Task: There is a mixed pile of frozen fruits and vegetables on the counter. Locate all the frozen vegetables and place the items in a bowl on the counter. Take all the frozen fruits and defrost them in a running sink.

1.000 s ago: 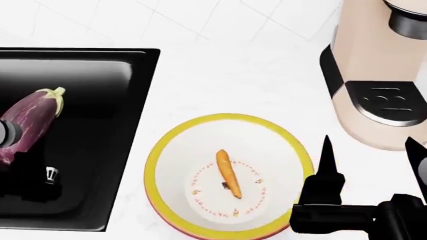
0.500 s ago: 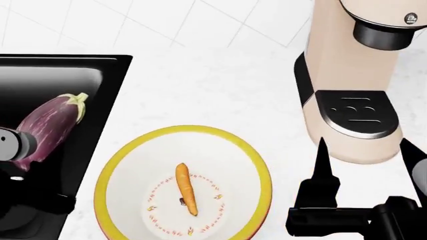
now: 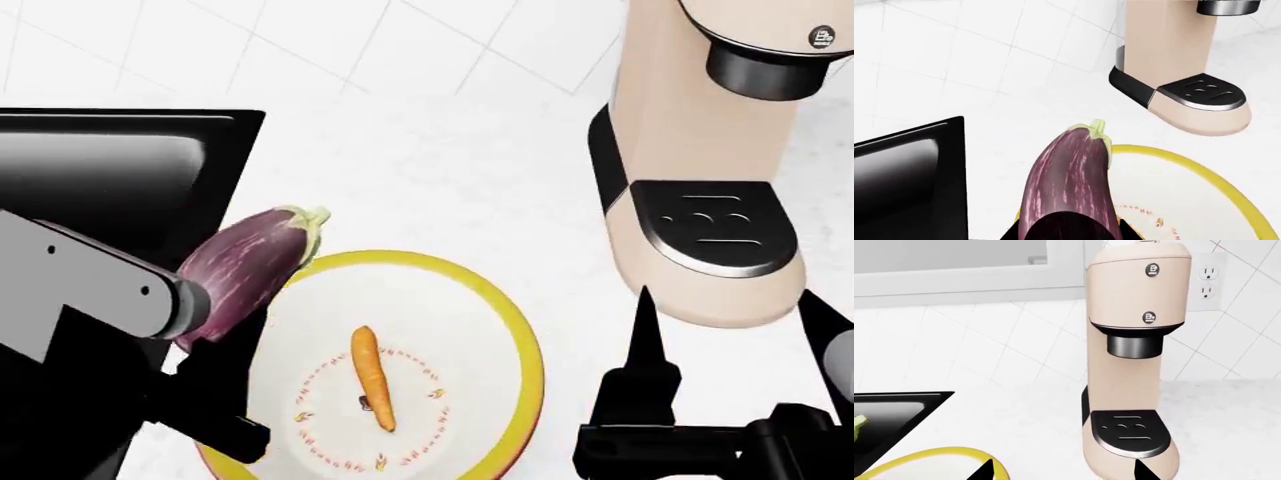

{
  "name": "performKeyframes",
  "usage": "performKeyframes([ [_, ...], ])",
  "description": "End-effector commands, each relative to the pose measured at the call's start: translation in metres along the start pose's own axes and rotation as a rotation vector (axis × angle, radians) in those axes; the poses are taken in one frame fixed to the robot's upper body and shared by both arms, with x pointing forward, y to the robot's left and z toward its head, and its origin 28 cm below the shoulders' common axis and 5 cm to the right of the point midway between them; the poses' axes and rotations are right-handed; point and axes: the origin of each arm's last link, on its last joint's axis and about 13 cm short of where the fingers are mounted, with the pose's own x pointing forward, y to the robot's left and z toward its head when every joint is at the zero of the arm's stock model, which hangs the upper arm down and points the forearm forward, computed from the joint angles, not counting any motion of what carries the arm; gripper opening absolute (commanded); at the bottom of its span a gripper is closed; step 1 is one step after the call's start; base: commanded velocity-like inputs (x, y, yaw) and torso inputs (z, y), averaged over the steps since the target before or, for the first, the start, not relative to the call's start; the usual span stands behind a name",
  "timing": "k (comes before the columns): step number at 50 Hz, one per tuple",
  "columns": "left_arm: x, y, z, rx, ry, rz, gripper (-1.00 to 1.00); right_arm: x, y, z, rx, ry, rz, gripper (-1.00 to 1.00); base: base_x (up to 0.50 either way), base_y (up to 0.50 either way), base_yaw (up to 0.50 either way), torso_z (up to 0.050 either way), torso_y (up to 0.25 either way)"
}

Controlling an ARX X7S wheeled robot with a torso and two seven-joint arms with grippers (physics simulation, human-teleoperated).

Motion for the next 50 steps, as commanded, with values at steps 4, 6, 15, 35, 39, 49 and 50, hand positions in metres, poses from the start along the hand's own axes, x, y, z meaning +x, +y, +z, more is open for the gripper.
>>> performKeyframes([
  [4,0.014,-0.019,0.006,-0.055,-0.003,-0.148,-1.00,0.002,-0.001,0.000,0.025,-0.029,0.002,1.00,0.00,0.00,0.00,0.000,0.000],
  [6,0.018,-0.021,0.007,-0.056,0.003,-0.162,-1.00,0.002,-0.001,0.000,0.026,-0.029,0.003,1.00,0.00,0.00,0.00,0.000,0.000],
  [15,0.031,-0.024,0.006,-0.062,0.024,-0.177,-1.00,0.000,-0.002,0.000,0.028,-0.031,-0.002,1.00,0.00,0.00,0.00,0.000,0.000],
  [35,0.045,-0.030,-0.017,-0.077,0.085,-0.177,-1.00,0.001,-0.002,-0.001,0.027,-0.029,-0.001,1.00,0.00,0.00,0.00,0.001,0.001],
  [39,0.045,-0.031,-0.021,-0.074,0.096,-0.178,-1.00,0.001,-0.003,0.000,0.025,-0.029,-0.001,1.00,0.00,0.00,0.00,0.000,0.000],
  [49,0.046,-0.031,-0.024,-0.069,0.110,-0.180,-1.00,0.000,-0.002,-0.003,0.030,-0.022,0.001,1.00,0.00,0.00,0.00,0.000,0.001],
  [50,0.046,-0.031,-0.024,-0.064,0.111,-0.183,-1.00,0.000,-0.002,-0.003,0.029,-0.022,0.001,1.00,0.00,0.00,0.00,0.000,0.000],
])
